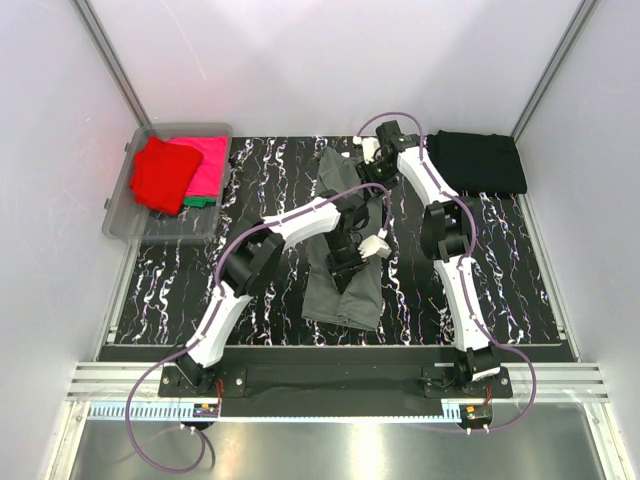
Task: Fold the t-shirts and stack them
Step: Fold the tshirt
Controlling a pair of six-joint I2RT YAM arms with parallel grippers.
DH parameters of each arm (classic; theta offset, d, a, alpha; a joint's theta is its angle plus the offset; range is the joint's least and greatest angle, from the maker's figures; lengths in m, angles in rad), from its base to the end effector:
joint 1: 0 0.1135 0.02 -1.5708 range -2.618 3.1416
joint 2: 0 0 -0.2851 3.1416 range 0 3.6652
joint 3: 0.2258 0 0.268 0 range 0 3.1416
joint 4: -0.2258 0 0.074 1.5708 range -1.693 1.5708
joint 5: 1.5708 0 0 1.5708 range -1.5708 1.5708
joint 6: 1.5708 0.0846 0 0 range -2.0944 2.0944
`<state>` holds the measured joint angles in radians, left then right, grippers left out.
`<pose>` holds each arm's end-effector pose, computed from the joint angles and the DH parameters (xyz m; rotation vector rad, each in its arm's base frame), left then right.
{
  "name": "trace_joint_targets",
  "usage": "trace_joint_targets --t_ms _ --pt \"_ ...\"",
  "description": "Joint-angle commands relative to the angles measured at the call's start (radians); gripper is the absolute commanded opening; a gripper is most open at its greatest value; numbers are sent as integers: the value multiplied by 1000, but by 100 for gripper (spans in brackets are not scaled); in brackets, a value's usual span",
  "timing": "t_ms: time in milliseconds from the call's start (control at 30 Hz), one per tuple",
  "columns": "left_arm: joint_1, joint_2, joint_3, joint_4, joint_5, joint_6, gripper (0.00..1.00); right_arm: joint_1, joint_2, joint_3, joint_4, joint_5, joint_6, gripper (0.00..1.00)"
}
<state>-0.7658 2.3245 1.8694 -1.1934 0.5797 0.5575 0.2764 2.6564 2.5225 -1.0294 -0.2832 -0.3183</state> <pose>0.3030 -0.3556 0.1161 -1.7473 -2.2982 0.8447 0.5713 0.1866 0.1285 -0.8689 2.5635 0.3739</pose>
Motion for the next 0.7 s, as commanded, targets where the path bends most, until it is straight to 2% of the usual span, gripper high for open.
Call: trace_joint_targets --t_ms 0,200,333,433,533,567,633,667 --pt "8 21 27 84 -43 10 28 14 42 30 26 70 -24 53" --pt "-3 -137 22 72 -58 -10 36 14 -39 -2 32 76 -48 55" --pt "-15 -177 95 12 -93 -25 39 14 -119 -14 34 87 -62 55" --pt "-15 -230 137 -61 -81 -24 40 15 -232 -112 32 98 -62 55" --pt "-21 -371 45 -81 -69 -10 43 14 -359 -258 28 92 -70 56" --pt "-26 -402 15 -74 -54 -10 51 17 -390 -298 28 84 -74 56" --pt "-20 -460 -57 -38 -26 -115 85 15 -481 -414 28 72 -88 55" --pt "3 -461 -62 -61 106 -140 98 15 -510 -451 34 62 -96 55"
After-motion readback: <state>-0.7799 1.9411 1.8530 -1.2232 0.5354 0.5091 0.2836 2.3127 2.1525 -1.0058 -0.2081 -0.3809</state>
